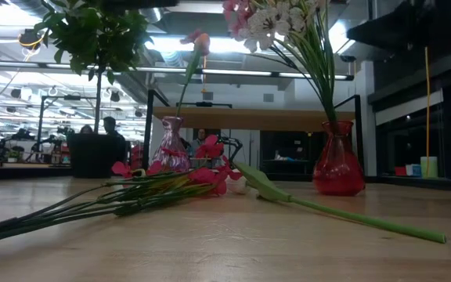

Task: Pick and place flowers into a vace then onto a shelf
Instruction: Put the black tulip into the purple vase

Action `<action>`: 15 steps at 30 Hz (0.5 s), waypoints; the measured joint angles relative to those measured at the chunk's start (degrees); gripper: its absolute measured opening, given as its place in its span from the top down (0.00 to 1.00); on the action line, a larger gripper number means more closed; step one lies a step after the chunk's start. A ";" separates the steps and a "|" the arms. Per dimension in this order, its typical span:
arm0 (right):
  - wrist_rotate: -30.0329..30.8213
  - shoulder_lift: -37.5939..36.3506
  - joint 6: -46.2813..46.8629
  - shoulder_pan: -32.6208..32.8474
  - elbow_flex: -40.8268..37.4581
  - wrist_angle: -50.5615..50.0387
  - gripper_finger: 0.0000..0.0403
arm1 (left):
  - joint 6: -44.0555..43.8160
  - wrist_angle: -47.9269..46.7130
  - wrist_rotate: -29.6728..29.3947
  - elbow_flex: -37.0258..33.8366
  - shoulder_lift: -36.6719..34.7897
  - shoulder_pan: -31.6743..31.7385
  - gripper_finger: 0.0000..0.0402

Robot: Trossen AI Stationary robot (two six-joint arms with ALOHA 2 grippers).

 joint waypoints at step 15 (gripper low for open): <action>-1.29 15.16 40.99 1.33 27.16 -56.52 0.99 | -7.04 -4.81 2.99 -9.00 -8.09 -1.16 0.99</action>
